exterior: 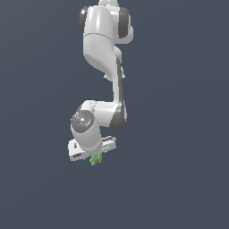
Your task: Pick up the object and move it to a goal position.
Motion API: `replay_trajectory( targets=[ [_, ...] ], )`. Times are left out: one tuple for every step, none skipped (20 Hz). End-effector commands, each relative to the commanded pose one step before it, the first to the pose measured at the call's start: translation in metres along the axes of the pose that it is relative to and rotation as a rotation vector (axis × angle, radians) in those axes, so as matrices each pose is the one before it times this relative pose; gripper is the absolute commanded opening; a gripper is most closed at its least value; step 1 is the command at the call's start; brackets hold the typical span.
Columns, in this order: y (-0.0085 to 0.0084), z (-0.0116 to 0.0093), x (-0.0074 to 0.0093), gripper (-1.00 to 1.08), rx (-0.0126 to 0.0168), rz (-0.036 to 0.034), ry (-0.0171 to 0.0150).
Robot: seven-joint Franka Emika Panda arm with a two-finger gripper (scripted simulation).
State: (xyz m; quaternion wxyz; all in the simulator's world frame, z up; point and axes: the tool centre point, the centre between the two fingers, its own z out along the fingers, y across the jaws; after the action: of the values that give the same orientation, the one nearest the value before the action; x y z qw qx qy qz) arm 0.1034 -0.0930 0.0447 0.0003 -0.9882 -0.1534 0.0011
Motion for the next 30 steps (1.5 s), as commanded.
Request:
replay_trajectory(
  targets=[
    [0.00063, 0.00041, 0.0013, 1.0, -0.00094, -0.00009, 0.00201],
    [0.0001, -0.00087, 0.00031, 1.0, 0.0, 0.0, 0.0],
    [0.00003, -0.00032, 0.0001, 1.0, 0.0, 0.0, 0.0],
    [0.0, 0.0, 0.0, -1.0, 0.0, 0.0, 0.0],
    [0.0, 0.0, 0.0, -1.0, 0.0, 0.0, 0.0],
    [0.0, 0.0, 0.0, -1.0, 0.0, 0.0, 0.0],
    [0.0, 0.0, 0.0, -1.0, 0.0, 0.0, 0.0],
    [0.0, 0.0, 0.0, -1.0, 0.0, 0.0, 0.0],
    [0.0, 0.0, 0.0, -1.0, 0.0, 0.0, 0.0],
    [0.0, 0.0, 0.0, -1.0, 0.0, 0.0, 0.0],
    [0.0, 0.0, 0.0, -1.0, 0.0, 0.0, 0.0],
    [0.0, 0.0, 0.0, -1.0, 0.0, 0.0, 0.0],
    [0.0, 0.0, 0.0, -1.0, 0.0, 0.0, 0.0],
    [-0.00004, -0.00003, -0.00008, -1.0, 0.0, 0.0, 0.0],
    [-0.00009, -0.0001, -0.00006, -1.0, 0.0, 0.0, 0.0],
    [-0.00028, -0.00029, -0.00018, -1.0, 0.0, 0.0, 0.0],
    [-0.00047, -0.00048, -0.0003, -1.0, 0.0, 0.0, 0.0],
    [-0.00067, -0.00067, -0.00043, -1.0, 0.0, 0.0, 0.0],
    [-0.00086, -0.00087, -0.00055, -1.0, 0.0, 0.0, 0.0],
    [-0.00106, -0.00107, -0.00068, -1.0, 0.0, 0.0, 0.0],
    [-0.00127, -0.00128, -0.00081, -1.0, 0.0, 0.0, 0.0],
    [-0.00148, -0.0015, -0.00095, -1.0, 0.0, 0.0, 0.0],
    [-0.0017, -0.00172, -0.00109, -1.0, 0.0, 0.0, 0.0],
    [-0.00193, -0.00195, -0.00123, -1.0, 0.0, 0.0, 0.0],
    [-0.00216, -0.00219, -0.00138, -1.0, 0.0, 0.0, 0.0],
    [-0.00241, -0.00244, -0.00154, -1.0, 0.0, 0.0, 0.0],
    [-0.00267, -0.00271, -0.0017, -1.0, 0.0, 0.0, 0.0],
    [-0.00295, -0.00299, -0.00187, -1.0, 0.0, 0.0, 0.0],
    [-0.00324, -0.00329, -0.00205, -1.0, 0.0, 0.0, 0.0],
    [-0.00354, -0.0036, -0.00224, -1.0, 0.0, 0.0, 0.0]
  ],
)
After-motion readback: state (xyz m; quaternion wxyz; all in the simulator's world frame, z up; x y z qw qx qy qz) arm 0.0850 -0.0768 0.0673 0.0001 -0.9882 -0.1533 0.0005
